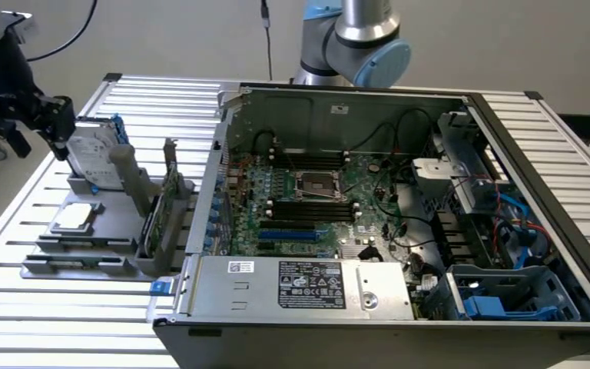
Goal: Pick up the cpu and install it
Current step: 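Pick up the cpu and move it towards the insertion slot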
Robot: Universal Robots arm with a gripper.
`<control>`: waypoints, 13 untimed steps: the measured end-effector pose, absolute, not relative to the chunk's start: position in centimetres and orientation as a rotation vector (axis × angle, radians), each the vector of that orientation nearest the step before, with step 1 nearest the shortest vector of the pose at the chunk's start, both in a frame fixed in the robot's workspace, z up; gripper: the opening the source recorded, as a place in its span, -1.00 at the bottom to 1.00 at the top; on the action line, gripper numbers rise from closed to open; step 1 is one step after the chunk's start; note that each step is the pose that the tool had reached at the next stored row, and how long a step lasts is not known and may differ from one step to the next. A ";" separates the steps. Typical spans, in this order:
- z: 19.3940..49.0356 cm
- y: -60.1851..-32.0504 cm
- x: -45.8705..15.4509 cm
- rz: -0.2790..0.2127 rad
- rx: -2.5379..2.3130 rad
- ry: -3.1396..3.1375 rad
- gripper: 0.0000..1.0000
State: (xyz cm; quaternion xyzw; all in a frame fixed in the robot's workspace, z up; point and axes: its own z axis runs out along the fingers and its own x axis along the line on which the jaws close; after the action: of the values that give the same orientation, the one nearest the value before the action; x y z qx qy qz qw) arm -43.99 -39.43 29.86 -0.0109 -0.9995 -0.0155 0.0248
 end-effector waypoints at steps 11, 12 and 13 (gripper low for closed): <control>27.9 -40.7 -44.0 -0.047 -0.013 -3.091 0.19; 27.7 -40.9 -43.9 -0.047 -0.011 -3.091 0.19; 27.5 -41.1 -43.8 -0.047 -0.010 -3.091 0.19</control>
State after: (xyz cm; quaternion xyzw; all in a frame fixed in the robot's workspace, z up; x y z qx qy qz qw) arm -43.82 -41.07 27.50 -0.0034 -0.9996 -0.0152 0.0250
